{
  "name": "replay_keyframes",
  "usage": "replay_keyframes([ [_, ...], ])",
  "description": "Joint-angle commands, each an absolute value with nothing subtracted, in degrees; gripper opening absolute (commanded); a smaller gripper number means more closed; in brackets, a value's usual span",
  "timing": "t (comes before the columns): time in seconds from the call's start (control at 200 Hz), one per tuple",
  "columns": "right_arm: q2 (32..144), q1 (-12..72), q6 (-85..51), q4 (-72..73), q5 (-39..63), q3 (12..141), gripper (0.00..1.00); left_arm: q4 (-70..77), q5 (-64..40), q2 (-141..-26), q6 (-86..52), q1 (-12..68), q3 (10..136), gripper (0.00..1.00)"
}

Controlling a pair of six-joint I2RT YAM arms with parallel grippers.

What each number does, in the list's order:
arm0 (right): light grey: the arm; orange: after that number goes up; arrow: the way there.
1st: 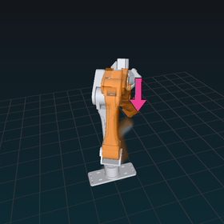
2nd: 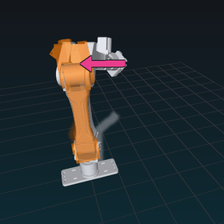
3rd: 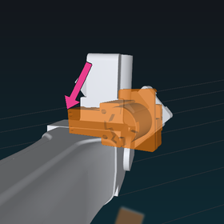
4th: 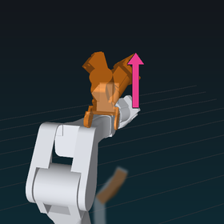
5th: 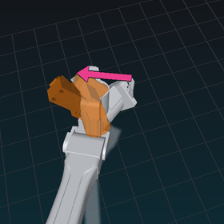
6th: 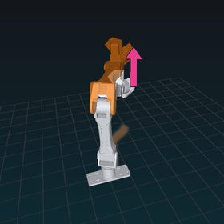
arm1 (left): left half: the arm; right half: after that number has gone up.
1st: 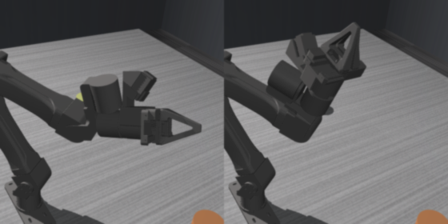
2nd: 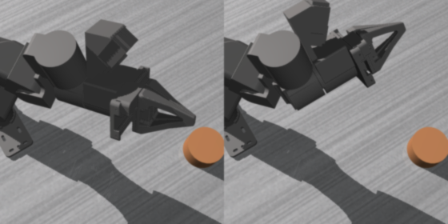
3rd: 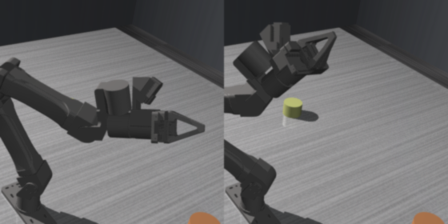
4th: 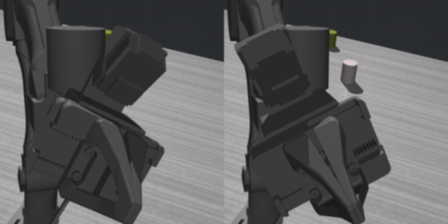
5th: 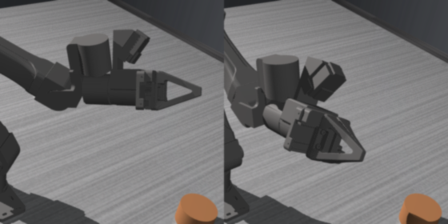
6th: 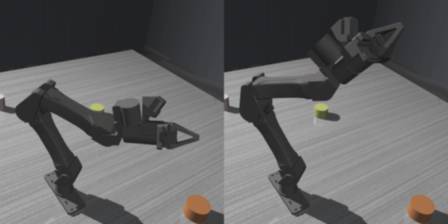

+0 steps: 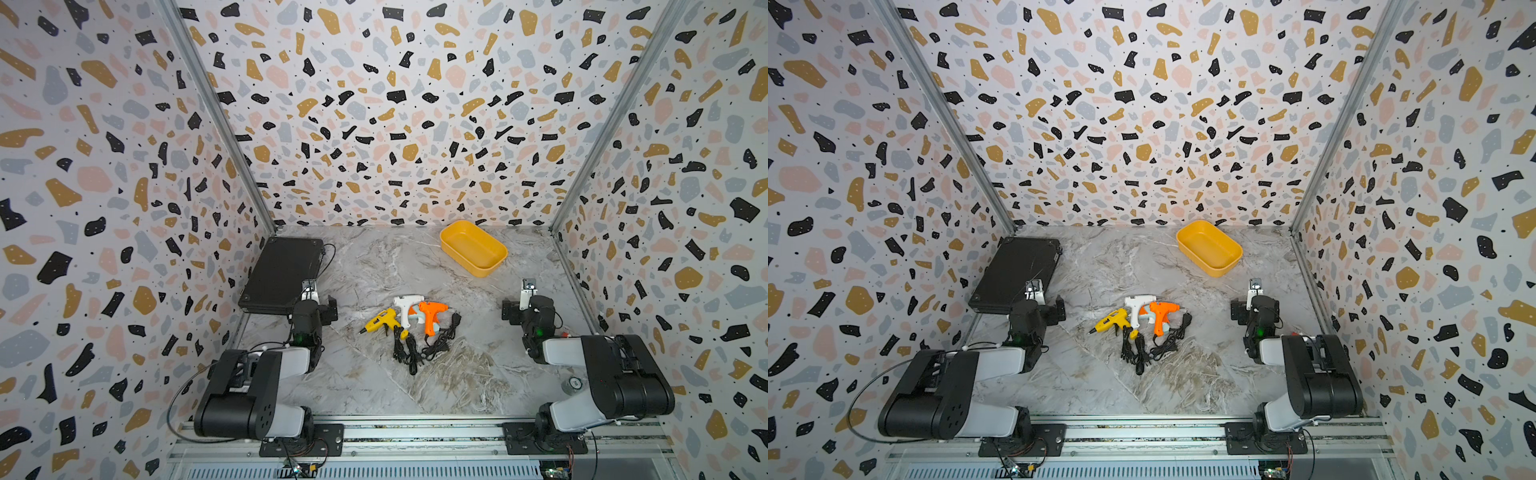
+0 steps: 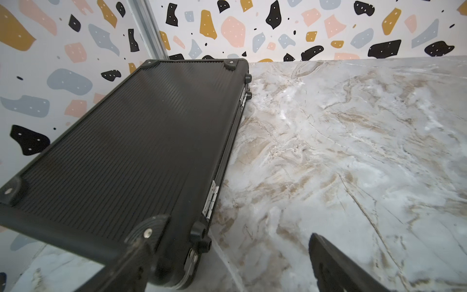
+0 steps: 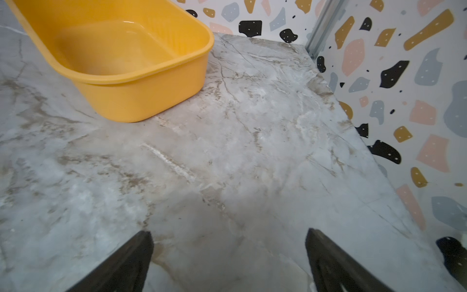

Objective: Put the hot melt glue gun into the storage box
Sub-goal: Move the storage box to the center of the board.

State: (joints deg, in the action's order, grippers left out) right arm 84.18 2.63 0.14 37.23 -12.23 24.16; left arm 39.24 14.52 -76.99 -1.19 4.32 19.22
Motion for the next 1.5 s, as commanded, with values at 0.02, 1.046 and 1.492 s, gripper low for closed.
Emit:
replay_keyframes([
  [0.02, 82.23, 3.23, -5.61, 9.8, -24.02, 42.3, 0.99, 17.39, 17.96, -65.17, -4.11, 6.54, 31.24, 1.0],
  [1.046, 133.69, 4.96, -50.52, -64.46, 3.74, 124.68, 0.72, -57.95, 14.94, -58.79, -26.93, 14.86, 60.44, 0.87],
  [1.492, 138.93, 8.14, -46.44, -65.95, -0.57, 130.83, 0.17, -59.39, 15.58, -58.15, -25.14, 15.27, 61.34, 0.43],
])
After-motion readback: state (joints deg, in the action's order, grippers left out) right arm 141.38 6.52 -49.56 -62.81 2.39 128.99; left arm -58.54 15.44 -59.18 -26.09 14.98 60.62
